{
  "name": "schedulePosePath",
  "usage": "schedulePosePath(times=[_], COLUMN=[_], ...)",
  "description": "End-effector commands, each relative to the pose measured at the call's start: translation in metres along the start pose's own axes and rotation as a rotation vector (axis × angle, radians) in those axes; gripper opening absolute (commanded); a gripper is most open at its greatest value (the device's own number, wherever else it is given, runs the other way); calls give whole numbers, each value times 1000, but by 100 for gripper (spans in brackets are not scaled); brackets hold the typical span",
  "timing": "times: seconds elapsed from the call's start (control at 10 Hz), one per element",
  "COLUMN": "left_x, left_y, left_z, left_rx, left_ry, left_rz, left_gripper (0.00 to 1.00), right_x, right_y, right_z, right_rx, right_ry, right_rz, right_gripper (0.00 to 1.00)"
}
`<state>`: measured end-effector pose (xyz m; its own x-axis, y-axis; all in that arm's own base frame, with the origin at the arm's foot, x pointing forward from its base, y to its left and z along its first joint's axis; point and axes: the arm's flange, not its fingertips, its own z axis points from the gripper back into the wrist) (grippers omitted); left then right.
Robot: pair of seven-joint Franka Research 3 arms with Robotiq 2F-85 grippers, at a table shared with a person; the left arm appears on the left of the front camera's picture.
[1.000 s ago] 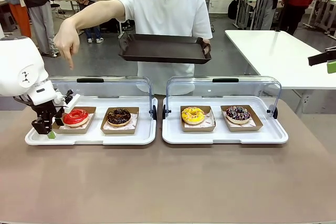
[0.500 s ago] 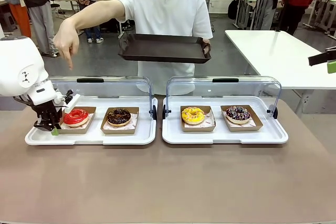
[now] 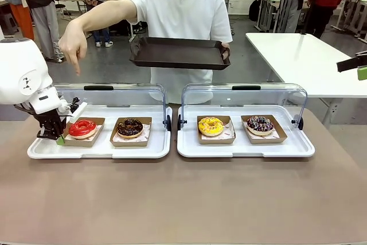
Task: Provide the desired donut to the person.
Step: Pick up and lift the Paper togo box containing the Donut pointed at by the person.
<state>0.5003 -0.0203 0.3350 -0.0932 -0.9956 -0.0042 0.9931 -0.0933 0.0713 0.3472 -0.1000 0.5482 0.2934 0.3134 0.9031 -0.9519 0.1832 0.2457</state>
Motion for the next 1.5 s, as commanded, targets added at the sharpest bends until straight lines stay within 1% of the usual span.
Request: schedulePosePath(times=[0.0, 0.2, 0.4, 0.5, 0.7, 0.8, 1.0, 1.4], left_x=[1, 7, 17, 23, 34, 44, 56, 61], left_y=[-10, -28, -57, -68, -81, -84, -81, -67], left_z=[15, 63, 120, 144, 190, 212, 249, 289], left_rx=[13, -24, -36, -63, -53, -46, 0, 59], left_ry=[19, 21, 25, 36, 61, 80, 102, 94], left_rz=[9, 56, 132, 136, 136, 123, 143, 116], left_gripper=[0, 0, 0, 0, 0, 0, 0, 0], right_x=[1, 1, 1, 1, 1, 1, 1, 1], right_y=[0, 0, 0, 0, 0, 0, 0, 0], right_z=[0, 0, 0, 0, 0, 0, 0, 0], right_rx=[8, 8, 8, 8, 8, 8, 8, 8], right_ry=[-12, -12, -12, -12, -12, -12, -12, -12], right_rz=[6, 6, 6, 6, 6, 6, 6, 6], right_gripper=[100, 100, 100, 100, 100, 100, 100, 100])
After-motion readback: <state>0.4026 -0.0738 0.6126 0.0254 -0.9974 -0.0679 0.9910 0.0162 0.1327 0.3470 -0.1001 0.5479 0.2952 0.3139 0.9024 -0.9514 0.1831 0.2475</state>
